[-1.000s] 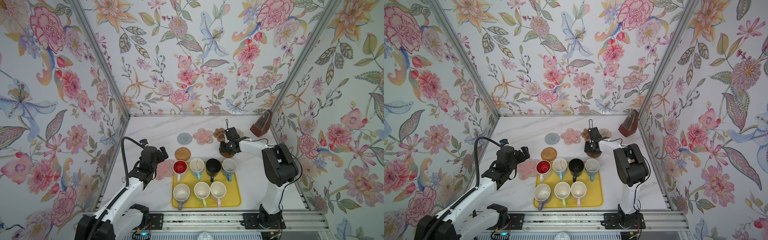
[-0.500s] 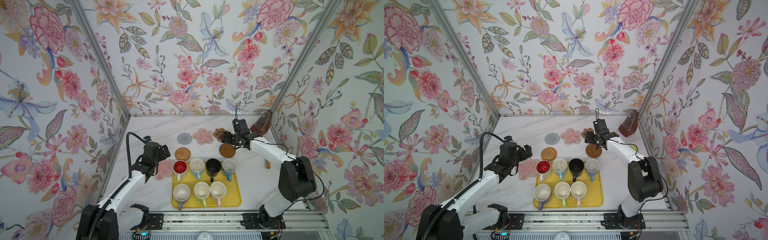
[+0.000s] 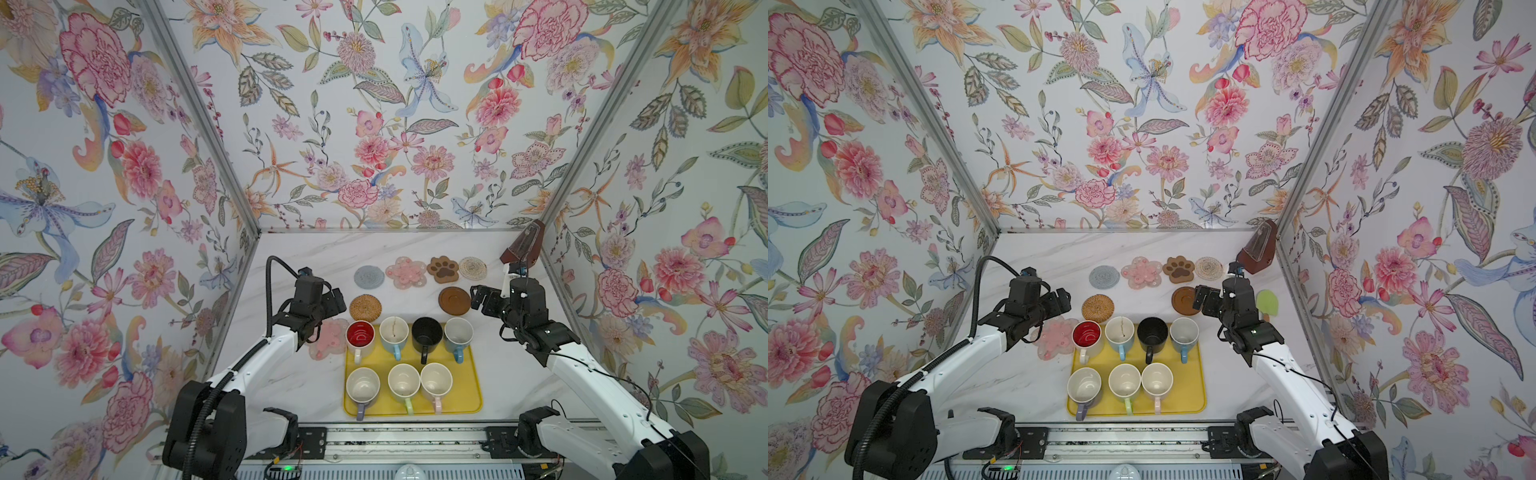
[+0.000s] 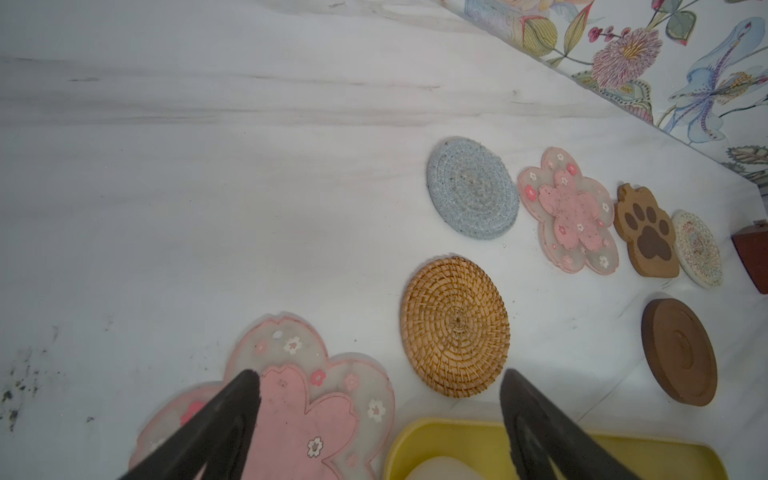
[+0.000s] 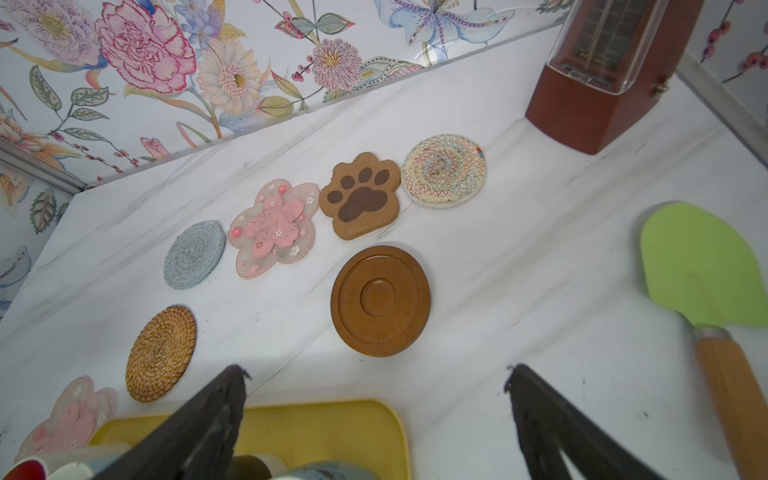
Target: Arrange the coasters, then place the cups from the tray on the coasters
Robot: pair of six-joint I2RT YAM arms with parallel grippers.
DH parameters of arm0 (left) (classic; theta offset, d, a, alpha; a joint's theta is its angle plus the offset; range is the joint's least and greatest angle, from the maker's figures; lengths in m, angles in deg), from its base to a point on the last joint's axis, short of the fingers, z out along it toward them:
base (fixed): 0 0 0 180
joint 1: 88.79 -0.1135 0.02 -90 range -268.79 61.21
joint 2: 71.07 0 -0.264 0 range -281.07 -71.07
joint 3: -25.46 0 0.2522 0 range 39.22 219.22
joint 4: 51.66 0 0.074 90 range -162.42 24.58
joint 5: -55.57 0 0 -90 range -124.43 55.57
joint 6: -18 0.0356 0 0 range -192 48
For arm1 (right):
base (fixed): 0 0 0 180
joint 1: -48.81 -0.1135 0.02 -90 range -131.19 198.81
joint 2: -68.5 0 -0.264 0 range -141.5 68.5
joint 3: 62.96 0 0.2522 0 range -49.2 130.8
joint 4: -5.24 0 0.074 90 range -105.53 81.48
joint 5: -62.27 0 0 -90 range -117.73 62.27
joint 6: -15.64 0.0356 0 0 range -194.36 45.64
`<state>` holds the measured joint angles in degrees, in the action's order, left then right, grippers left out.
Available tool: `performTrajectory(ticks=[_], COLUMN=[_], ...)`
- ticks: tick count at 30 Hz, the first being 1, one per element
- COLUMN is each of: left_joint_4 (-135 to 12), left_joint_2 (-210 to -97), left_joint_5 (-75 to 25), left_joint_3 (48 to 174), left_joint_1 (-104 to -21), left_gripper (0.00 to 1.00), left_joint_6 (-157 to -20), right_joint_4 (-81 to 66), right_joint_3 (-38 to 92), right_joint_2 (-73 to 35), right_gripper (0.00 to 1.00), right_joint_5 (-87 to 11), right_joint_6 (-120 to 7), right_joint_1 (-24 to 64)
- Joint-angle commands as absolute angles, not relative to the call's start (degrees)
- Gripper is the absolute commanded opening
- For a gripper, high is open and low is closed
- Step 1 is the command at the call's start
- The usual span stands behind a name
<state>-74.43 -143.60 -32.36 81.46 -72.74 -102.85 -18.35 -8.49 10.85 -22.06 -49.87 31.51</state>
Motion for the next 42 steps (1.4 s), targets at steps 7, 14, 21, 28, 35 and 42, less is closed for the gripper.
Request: performTrajectory(ticks=[7,14,21,28,35,42], left_joint_4=[-80.01,-82.46,-84.97,-86.06,-87.21,-89.02], left_joint_2=[-151.91,-158.56,-167.44,-173.34,-177.23,-179.88], left_joint_5=[-28.61,-31.24,-31.79,-31.26,-30.93,-31.47], left_joint_3=[87.99,93.37,99.56,103.66,106.69,109.73], left_joint_1=[-72.10,-69.16,-66.04,-64.68,-63.81,-62.85], left_gripper=[0.81,0.78,0.75,0.72,0.68,0.62], left_joint_6=[-101.27,-101.18,-100.57,-100.22,-99.29,-98.58], right_joint_4=[-18.19,-19.34,-20.71,-21.71,-22.81,-22.73], right_joint_3=[-8.80,-9.06,-10.51,-10.73,-10.65,-10.66], right_joint_2=[11.99,12.33,14.31,15.78,16.61,16.57], right_gripper=[0.99,0.99,0.99,0.99,0.99,0.99], right_joint_5=[-21.27,-21.78,-22.09,-22.59,-22.65,-22.64], right_joint_6=[-48.62,-48.67,-48.63,-48.54,-48.80,-48.92], right_joint_1=[32.84,33.51,34.47,35.75,36.58,37.32])
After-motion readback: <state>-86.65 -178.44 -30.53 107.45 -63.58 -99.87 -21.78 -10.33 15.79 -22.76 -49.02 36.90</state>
